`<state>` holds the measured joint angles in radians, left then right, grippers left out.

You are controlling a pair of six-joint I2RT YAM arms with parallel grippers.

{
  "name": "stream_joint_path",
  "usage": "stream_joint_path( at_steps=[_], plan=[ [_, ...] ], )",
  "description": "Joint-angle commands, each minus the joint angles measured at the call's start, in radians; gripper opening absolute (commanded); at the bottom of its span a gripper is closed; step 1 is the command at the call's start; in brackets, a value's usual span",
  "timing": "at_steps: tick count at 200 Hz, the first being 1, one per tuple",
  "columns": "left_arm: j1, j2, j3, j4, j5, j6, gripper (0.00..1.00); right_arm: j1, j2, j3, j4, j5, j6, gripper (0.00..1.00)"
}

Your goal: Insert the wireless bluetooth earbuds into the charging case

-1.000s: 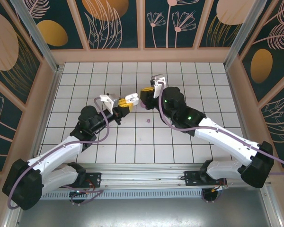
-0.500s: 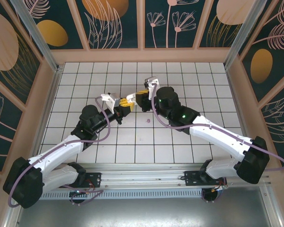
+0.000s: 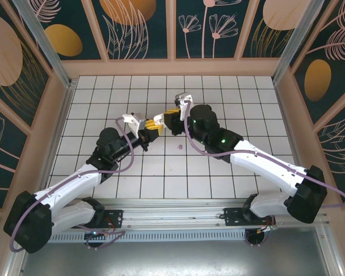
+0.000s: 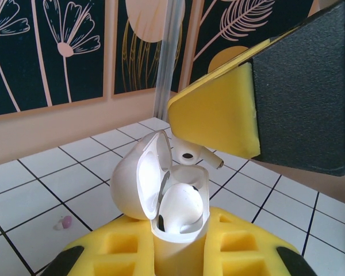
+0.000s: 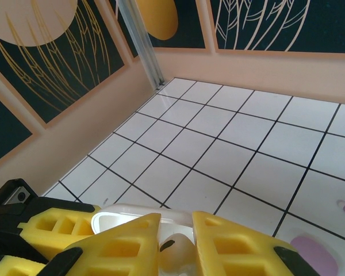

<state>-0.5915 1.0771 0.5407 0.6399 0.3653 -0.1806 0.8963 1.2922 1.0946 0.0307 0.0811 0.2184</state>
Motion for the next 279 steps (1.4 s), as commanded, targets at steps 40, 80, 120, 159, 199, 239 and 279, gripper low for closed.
stream_joint_path(
  at_steps=[40,80,120,159,199,239,279],
  plan=[
    [-0.005,-0.014,0.028,0.045,0.018,-0.03,0.0,-0.005,-0.026,-0.025,0.155,-0.02,0.016,0.2],
    [-0.006,-0.008,0.031,0.068,0.035,-0.067,0.0,-0.016,-0.036,-0.076,0.253,-0.061,0.008,0.2],
    [-0.007,-0.009,0.039,0.095,0.055,-0.129,0.0,-0.035,-0.061,-0.15,0.366,-0.113,0.015,0.2],
    [-0.006,-0.017,0.043,0.116,0.065,-0.169,0.0,-0.052,-0.084,-0.196,0.415,-0.125,0.018,0.2],
    [-0.006,-0.026,0.045,0.12,0.065,-0.185,0.0,-0.062,-0.107,-0.242,0.468,-0.151,0.021,0.2],
    [-0.006,-0.039,0.051,0.116,0.055,-0.187,0.0,-0.066,-0.12,-0.269,0.488,-0.192,0.025,0.2],
    [-0.005,-0.036,0.065,0.103,0.054,-0.175,0.0,-0.066,-0.109,-0.259,0.45,-0.201,0.03,0.2]
  ],
)
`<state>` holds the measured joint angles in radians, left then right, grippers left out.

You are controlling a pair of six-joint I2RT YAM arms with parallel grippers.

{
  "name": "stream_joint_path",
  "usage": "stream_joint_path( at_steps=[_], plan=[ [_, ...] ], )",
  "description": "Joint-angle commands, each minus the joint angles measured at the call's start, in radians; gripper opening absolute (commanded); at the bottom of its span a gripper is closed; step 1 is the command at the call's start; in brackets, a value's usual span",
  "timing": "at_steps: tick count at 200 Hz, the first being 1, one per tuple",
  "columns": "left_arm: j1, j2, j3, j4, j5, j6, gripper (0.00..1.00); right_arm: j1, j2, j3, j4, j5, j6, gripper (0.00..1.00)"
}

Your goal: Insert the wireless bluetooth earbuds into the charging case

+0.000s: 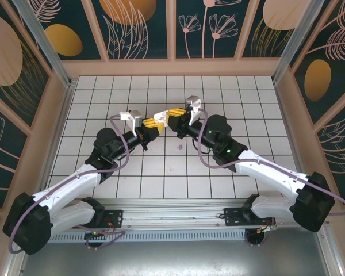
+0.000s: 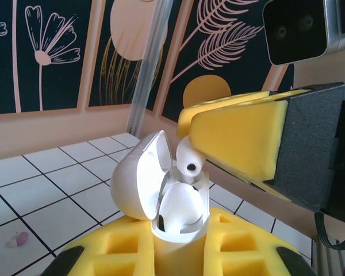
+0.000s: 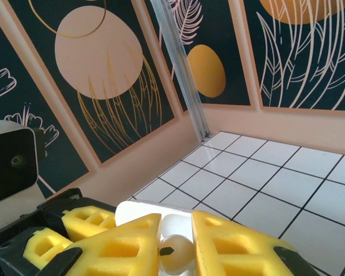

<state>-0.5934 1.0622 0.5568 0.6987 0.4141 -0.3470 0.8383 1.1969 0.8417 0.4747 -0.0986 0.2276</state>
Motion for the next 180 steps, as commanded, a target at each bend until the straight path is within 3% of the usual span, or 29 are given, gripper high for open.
stream_joint_path(
  at_steps=[1,50,128,180],
  plan=[
    [-0.004,-0.021,0.05,0.043,0.005,-0.009,0.0,-0.008,-0.014,-0.006,0.004,-0.021,0.022,0.2],
    [-0.005,-0.021,0.058,0.021,0.003,0.011,0.0,-0.008,0.01,0.02,-0.06,-0.014,0.033,0.22],
    [-0.005,-0.03,0.037,-0.013,-0.003,0.056,0.0,-0.012,-0.029,0.141,-0.263,-0.045,0.052,0.52],
    [-0.004,-0.017,0.063,-0.111,0.095,0.097,0.0,-0.057,-0.069,0.236,-0.436,-0.157,0.072,0.65]
  ],
)
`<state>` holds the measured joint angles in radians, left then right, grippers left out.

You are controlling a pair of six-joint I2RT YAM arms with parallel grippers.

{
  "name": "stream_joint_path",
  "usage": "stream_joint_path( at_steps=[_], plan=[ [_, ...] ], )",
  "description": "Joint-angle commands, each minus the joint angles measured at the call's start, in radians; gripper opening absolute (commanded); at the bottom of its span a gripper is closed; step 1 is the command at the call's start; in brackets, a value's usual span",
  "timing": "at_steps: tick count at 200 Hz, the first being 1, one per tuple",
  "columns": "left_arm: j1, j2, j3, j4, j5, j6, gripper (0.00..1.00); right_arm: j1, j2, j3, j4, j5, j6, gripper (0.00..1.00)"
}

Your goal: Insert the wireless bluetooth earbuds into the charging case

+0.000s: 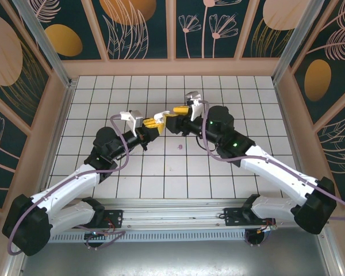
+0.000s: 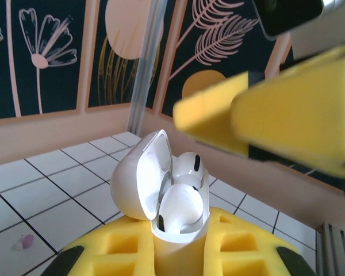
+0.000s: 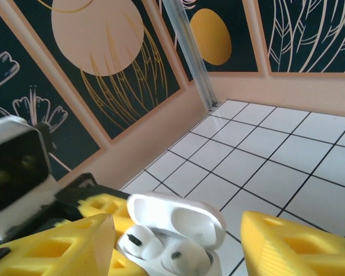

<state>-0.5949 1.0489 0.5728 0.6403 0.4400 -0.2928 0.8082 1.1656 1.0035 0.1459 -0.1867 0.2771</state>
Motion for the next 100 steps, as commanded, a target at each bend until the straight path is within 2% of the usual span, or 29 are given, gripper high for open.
stream_joint_path(
  at_steps=[1,52,100],
  plan=[
    [-0.002,-0.002,0.048,-0.056,0.071,0.044,0.0,-0.028,-0.038,0.075,-0.111,-0.069,0.023,0.65],
    [-0.003,-0.017,0.042,-0.125,0.168,0.077,0.0,-0.116,0.014,0.143,-0.327,-0.109,0.054,0.72],
    [-0.002,-0.047,0.031,-0.202,0.247,0.172,0.0,-0.208,0.076,0.096,-0.271,-0.327,0.172,0.68]
  ],
)
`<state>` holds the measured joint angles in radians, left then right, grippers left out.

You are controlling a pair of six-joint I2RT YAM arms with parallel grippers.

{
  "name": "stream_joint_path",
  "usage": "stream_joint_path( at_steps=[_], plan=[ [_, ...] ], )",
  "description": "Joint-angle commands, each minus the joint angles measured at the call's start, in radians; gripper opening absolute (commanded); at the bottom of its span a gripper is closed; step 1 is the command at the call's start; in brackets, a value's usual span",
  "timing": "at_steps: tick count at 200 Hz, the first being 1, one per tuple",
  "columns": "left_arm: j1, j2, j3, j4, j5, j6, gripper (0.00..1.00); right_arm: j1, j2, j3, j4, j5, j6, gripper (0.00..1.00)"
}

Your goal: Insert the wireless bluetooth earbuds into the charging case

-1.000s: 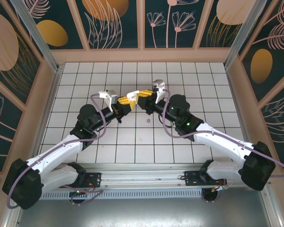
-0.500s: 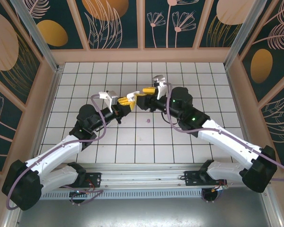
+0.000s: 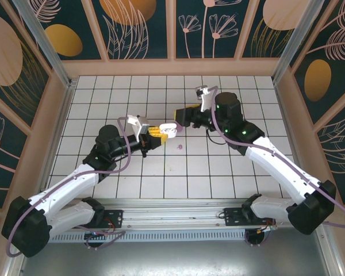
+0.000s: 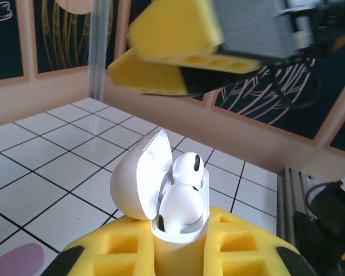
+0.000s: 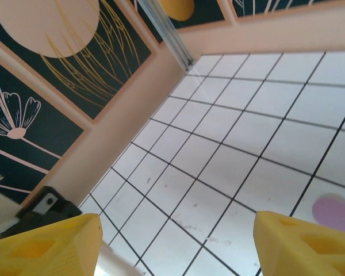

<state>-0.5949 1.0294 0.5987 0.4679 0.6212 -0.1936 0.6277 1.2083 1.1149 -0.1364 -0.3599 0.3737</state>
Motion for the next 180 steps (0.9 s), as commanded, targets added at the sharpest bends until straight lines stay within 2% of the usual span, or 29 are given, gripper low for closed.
stream_joint_path(
  at_steps=[1,48,121,153,180],
  plan=[
    [-0.003,-0.028,0.005,-0.031,0.066,0.075,0.0,-0.028,0.034,-0.015,0.014,-0.159,0.076,0.68],
    [-0.003,-0.006,0.006,-0.018,0.07,0.083,0.0,-0.027,0.113,-0.012,0.09,-0.317,0.121,0.57],
    [0.002,0.05,0.036,-0.017,0.048,0.04,0.0,0.001,0.13,-0.025,0.133,-0.485,0.118,0.38],
    [0.034,0.062,0.012,0.031,0.058,-0.024,0.0,0.026,0.108,-0.006,0.082,-0.569,0.058,0.34],
    [0.092,0.069,-0.031,0.132,0.105,-0.13,0.0,0.027,0.039,0.0,0.033,-0.597,0.009,0.33]
  ],
)
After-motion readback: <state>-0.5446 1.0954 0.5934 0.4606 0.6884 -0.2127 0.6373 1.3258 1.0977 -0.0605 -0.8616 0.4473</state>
